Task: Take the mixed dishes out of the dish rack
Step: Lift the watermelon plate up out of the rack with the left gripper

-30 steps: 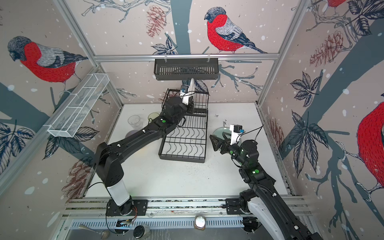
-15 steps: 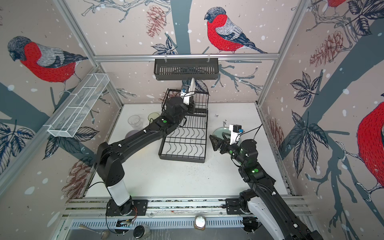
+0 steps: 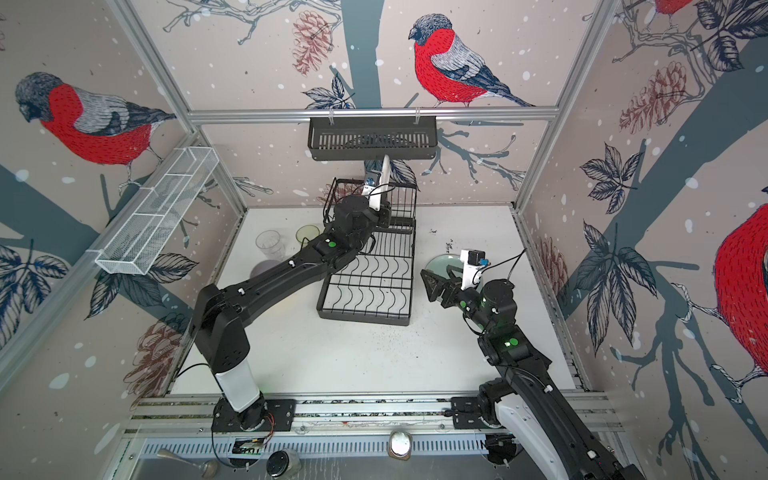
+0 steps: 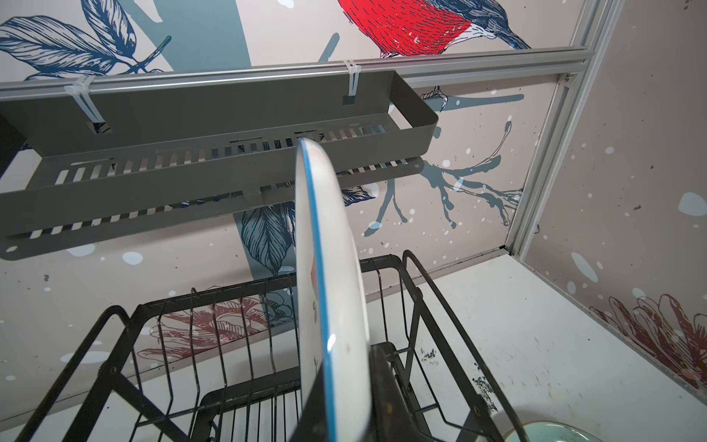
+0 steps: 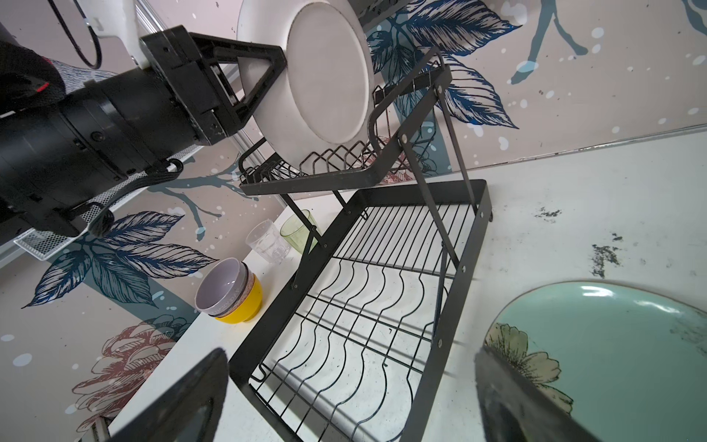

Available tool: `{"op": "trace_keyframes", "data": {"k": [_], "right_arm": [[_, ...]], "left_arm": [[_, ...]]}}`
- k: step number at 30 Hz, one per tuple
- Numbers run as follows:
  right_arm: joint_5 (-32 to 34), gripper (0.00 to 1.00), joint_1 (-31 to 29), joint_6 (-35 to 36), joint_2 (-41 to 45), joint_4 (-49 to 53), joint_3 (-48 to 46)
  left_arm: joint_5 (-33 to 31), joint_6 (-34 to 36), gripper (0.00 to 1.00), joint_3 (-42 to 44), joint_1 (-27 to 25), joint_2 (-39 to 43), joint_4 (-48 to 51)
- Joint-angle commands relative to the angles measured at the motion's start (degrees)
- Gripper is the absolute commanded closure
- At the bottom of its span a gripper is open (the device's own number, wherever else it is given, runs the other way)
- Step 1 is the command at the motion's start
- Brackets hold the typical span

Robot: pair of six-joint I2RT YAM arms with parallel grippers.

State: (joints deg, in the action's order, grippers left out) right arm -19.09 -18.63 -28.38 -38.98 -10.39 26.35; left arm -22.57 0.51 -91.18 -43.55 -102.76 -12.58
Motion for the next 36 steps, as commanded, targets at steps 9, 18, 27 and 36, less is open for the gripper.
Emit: {"op": "trace_keyframes", "data": {"k": [9, 18, 27, 36], "right_arm": [[0.16, 0.01, 0.18, -0.65, -0.47, -1.38, -0.20], [0.13, 0.00, 0.38, -0.62, -1.16, -1.86, -0.16], [0.41, 0.00, 0.69, -1.02, -2.67, -2.31, 0.17], [2.17, 0.01, 1.06, -1.13, -2.71, 0.37, 2.13]], "left_arm": [[-7.91, 7.50, 1.00, 7.70, -2.06, 6.24, -16.45], [-8.39, 13.46, 1.00, 10.65, -3.27, 8.19, -24.33], [-8.50, 15.64, 1.00, 11.71, -3.56, 9.26, -26.28], [-4.57, 14.91, 1.00, 18.19, -4.88, 14.55, -27.81]]}}
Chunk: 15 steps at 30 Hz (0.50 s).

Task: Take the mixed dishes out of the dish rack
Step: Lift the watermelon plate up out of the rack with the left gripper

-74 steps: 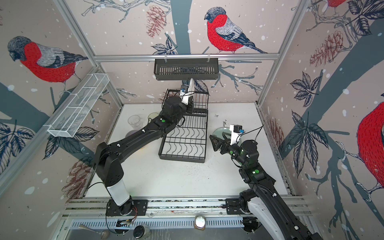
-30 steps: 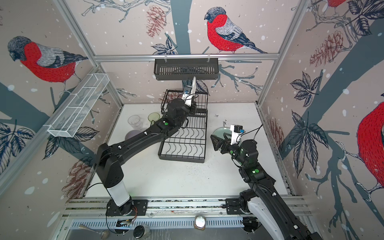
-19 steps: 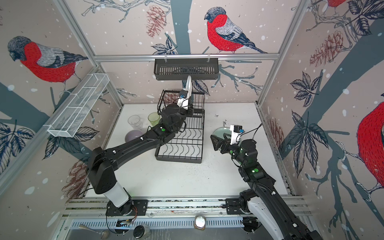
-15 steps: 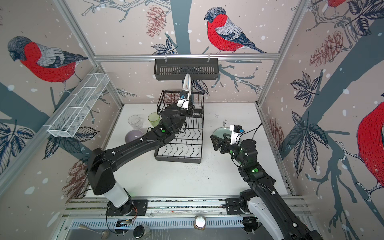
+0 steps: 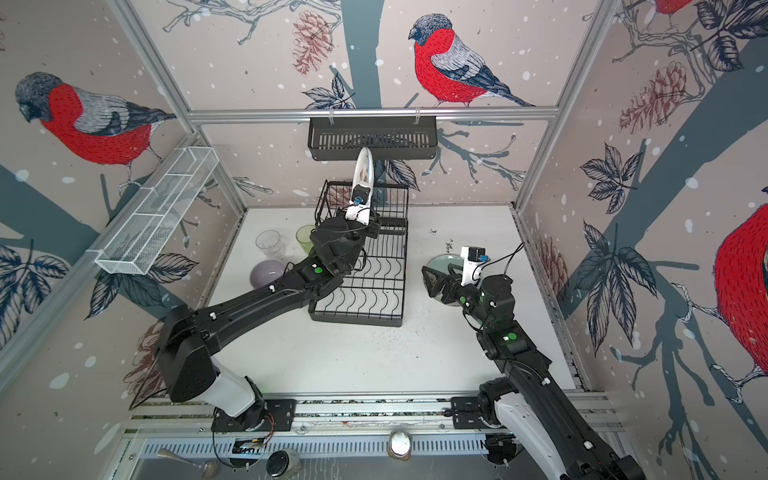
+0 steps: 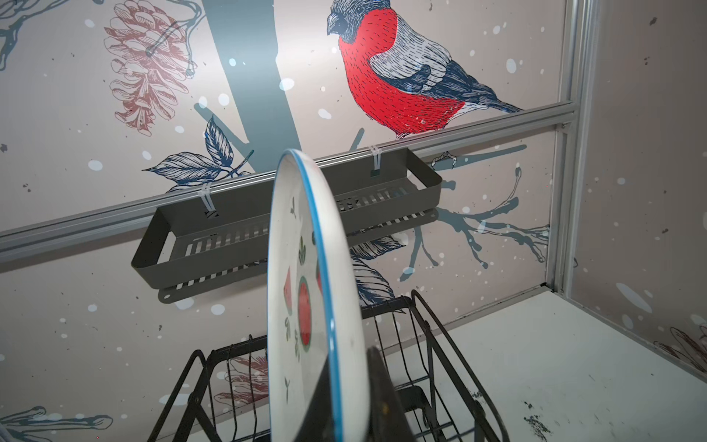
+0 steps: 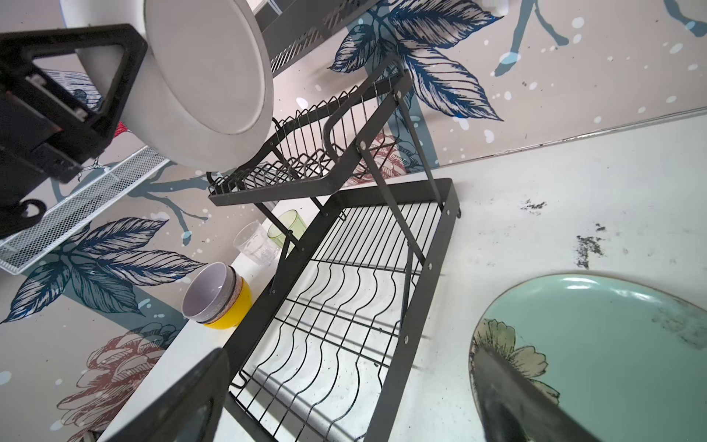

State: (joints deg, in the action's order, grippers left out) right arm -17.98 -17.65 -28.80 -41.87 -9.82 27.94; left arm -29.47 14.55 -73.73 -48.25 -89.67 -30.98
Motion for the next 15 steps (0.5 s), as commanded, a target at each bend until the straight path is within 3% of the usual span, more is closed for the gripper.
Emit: {"op": "trace_keyframes", "data": {"k": [1, 15], "right_arm": [[1.28, 0.01, 0.07, -1.02, 0.06, -0.17, 0.53], [2.61, 0.01, 0.16, -7.94, -0.10, 0.76, 0.85]], "left_arm": [[2.57, 0.92, 1.00, 0.91, -0.18, 1.66, -9.55], [4.85, 2.33, 1.00, 3.41, -4.05, 6.70, -11.03]]}}
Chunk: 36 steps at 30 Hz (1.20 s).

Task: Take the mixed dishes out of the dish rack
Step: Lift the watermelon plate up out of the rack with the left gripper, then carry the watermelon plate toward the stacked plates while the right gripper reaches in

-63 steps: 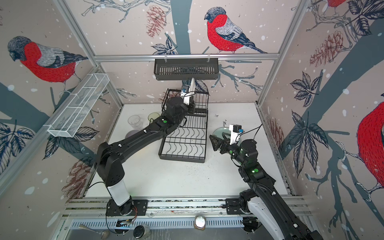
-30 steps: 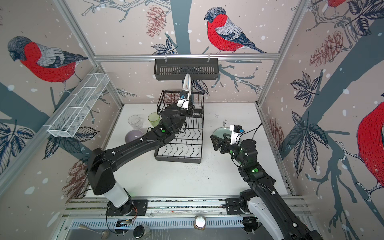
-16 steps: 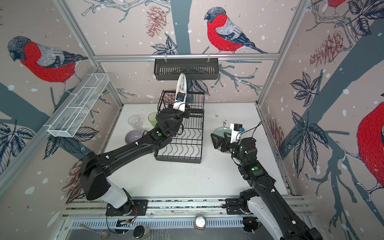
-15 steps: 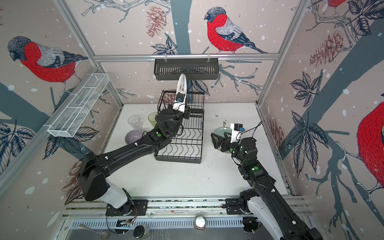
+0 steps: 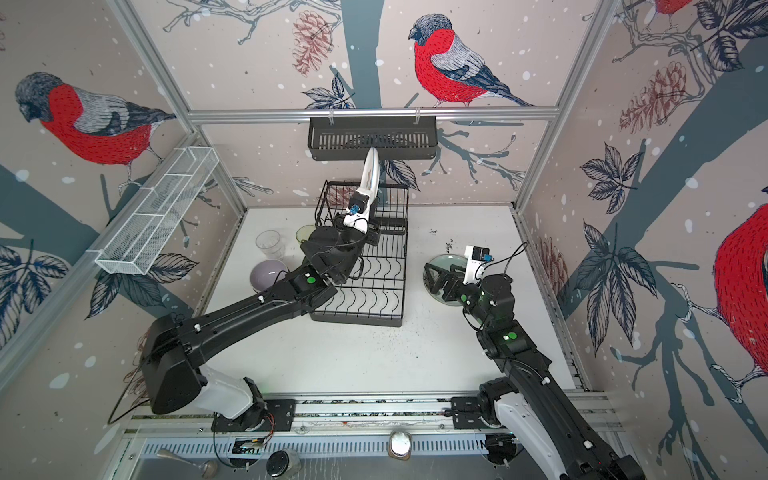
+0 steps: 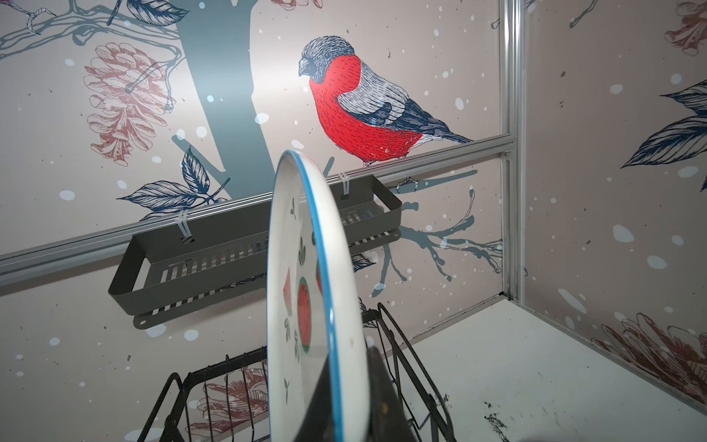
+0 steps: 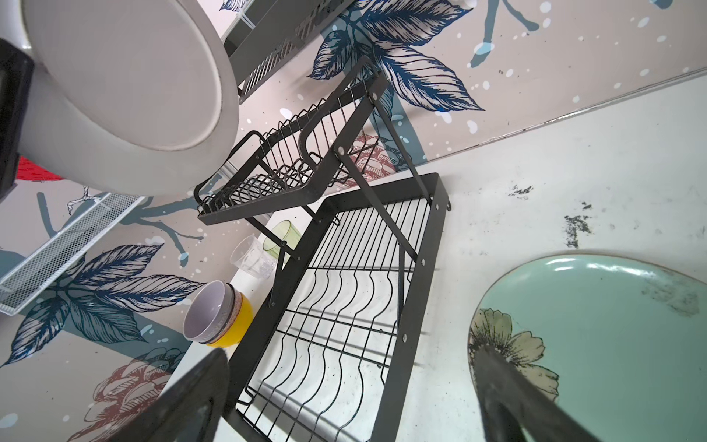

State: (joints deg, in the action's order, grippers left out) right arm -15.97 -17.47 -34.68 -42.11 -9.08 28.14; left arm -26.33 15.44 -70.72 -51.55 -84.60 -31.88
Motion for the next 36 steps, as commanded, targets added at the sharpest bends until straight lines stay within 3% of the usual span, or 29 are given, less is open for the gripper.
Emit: {"op": "trace_keyframes", "data": {"k": [1, 18, 31, 36], "right_arm": [[0.57, 0.01, 0.02, -2.41, 0.29, 0.72, 0.99], [2.56, 0.00, 0.04, -7.11, 8.42, 10.14, 1.92], [4.76, 0.01, 0.04, -9.55, 8.16, 18.43, 5.21], [4.05, 0.00, 0.01, -12.89, 8.13, 17.37, 3.76]], "left_arm": [[1.86, 1.61, 1.00, 0.72, -1.10, 2.09, -10.09], [0.90, -5.03, 1.00, 12.80, -6.31, 12.75, -11.13], [1.43, -10.63, 1.00, 21.24, -8.55, 17.61, -7.00], [-0.22, -11.31, 1.00, 25.24, -10.18, 19.71, -6.40]]}}
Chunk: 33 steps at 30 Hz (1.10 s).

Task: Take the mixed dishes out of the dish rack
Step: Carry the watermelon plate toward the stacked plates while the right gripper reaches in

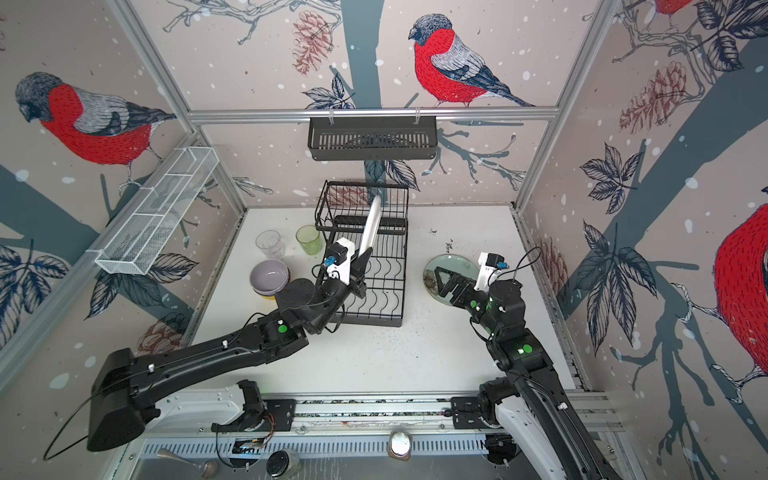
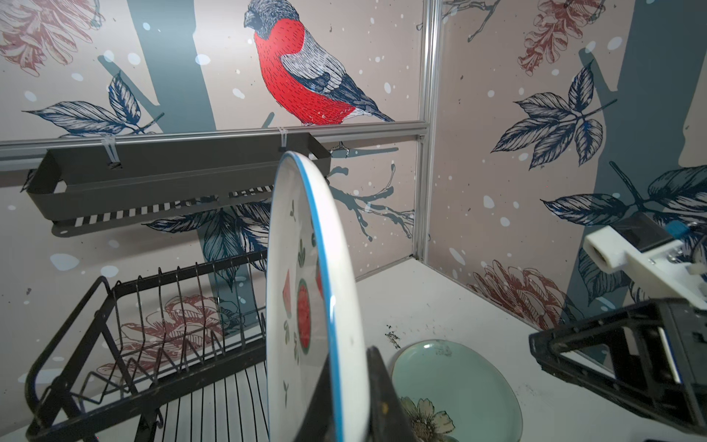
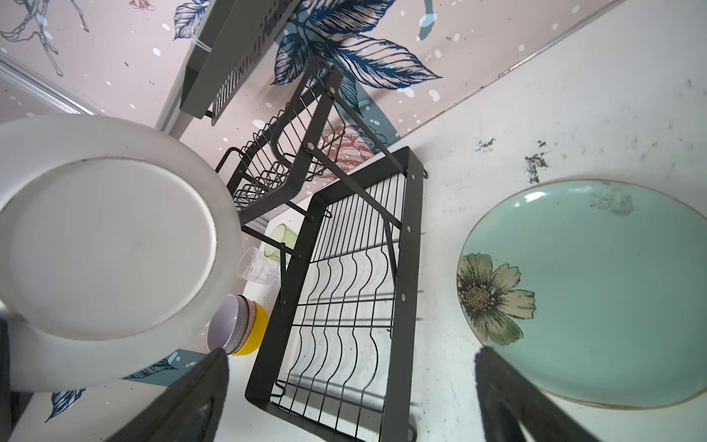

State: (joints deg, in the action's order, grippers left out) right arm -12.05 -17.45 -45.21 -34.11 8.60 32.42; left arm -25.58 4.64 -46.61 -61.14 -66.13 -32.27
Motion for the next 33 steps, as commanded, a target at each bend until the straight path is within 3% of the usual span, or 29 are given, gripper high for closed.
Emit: {"op": "trace_keyframes", "data": {"k": [1, 11, 17, 26, 33], "right_arm": [[-0.11, 0.01, -0.03, -3.08, 0.10, -0.75, -0.93], [-1.82, 0.01, -0.03, -7.63, 0.29, -0.87, -2.68], [-1.46, 0.01, 0.01, -11.54, 0.17, 1.86, -3.42], [-2.88, 0.00, 0.01, -15.18, -0.26, 0.72, -2.95], [-3.65, 0.01, -0.03, -16.44, -0.39, 0.63, -0.14]], "left_arm": [[-1.28, -0.58, 1.00, 2.00, -0.81, 1.69, -6.25], [-0.44, -2.18, 1.00, 8.64, -1.60, 3.18, -7.67], [-1.60, 0.87, 1.00, 11.97, -3.13, 2.07, -9.33], [-1.68, 5.85, 1.00, 11.83, -7.00, -1.78, -10.04], [0.82, 5.24, 1.00, 12.17, -8.08, -3.85, -11.45]]}}
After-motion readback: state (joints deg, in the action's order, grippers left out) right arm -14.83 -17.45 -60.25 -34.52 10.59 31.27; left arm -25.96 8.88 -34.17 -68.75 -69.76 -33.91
